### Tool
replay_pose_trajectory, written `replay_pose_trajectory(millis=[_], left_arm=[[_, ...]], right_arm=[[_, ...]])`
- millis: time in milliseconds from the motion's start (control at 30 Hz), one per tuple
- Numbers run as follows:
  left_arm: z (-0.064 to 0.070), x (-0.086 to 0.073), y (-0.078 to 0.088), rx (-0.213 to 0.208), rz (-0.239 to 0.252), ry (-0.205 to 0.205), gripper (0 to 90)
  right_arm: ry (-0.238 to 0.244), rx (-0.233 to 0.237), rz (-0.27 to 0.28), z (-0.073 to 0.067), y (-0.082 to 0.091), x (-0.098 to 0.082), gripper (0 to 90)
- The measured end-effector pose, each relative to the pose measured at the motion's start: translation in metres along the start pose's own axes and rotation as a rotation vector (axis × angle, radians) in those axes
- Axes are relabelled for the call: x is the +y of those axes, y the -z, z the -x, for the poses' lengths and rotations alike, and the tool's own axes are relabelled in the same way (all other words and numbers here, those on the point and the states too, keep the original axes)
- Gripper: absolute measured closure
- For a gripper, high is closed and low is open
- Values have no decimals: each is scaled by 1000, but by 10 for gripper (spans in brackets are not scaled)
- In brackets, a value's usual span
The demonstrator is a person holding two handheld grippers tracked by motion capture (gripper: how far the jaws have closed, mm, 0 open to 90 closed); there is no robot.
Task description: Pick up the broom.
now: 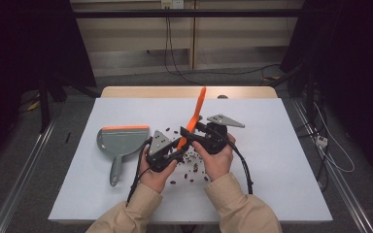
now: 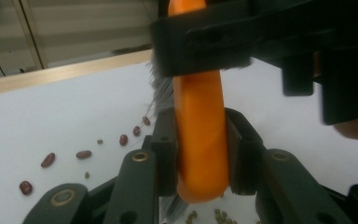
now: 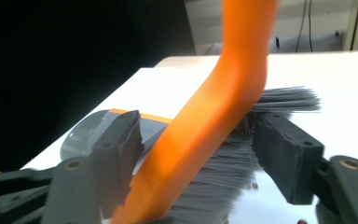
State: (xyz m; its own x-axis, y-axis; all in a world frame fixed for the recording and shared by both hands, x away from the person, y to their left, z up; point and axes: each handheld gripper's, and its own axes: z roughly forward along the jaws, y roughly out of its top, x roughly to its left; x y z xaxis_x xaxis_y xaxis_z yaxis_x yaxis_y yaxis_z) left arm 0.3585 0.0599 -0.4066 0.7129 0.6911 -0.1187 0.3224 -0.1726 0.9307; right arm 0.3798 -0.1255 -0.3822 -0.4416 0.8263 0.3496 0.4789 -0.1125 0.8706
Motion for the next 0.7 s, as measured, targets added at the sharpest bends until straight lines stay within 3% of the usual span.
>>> replay_pose_trajectory(millis=[167, 233, 300, 367, 467, 533, 567, 600, 667, 700], left_arm=[[8, 1, 1, 17, 5, -54, 668], [9, 0, 0, 22, 8, -68, 663], [13, 2, 1, 35, 12, -122, 662], [15, 3, 2, 36, 13, -136, 659], [18, 3, 0, 34, 1, -167, 625], [18, 1, -4, -9, -3, -168, 561], [19, 1, -2, -4, 34, -187, 618], [20, 3, -1, -11, 51, -196, 627], [20, 5, 1, -23, 53, -197, 521], [16, 7, 4, -38, 54, -178, 489]], right_arm=[[-101, 5, 5, 3, -2, 1, 427], [-108, 7, -2, 3, -3, 2, 431], [-140, 0, -17, 3, -3, 3, 436], [-158, -3, -20, 3, -4, 3, 438], [-180, 7, -50, 4, -5, 5, 537], [-203, 30, -58, 6, -6, 5, 653], [-211, 54, -52, 8, -5, 5, 704], [-168, 21, -38, 7, -4, 7, 707], [-157, 27, -36, 14, -1, 11, 708], [-147, 18, -31, 17, 0, 12, 708]])
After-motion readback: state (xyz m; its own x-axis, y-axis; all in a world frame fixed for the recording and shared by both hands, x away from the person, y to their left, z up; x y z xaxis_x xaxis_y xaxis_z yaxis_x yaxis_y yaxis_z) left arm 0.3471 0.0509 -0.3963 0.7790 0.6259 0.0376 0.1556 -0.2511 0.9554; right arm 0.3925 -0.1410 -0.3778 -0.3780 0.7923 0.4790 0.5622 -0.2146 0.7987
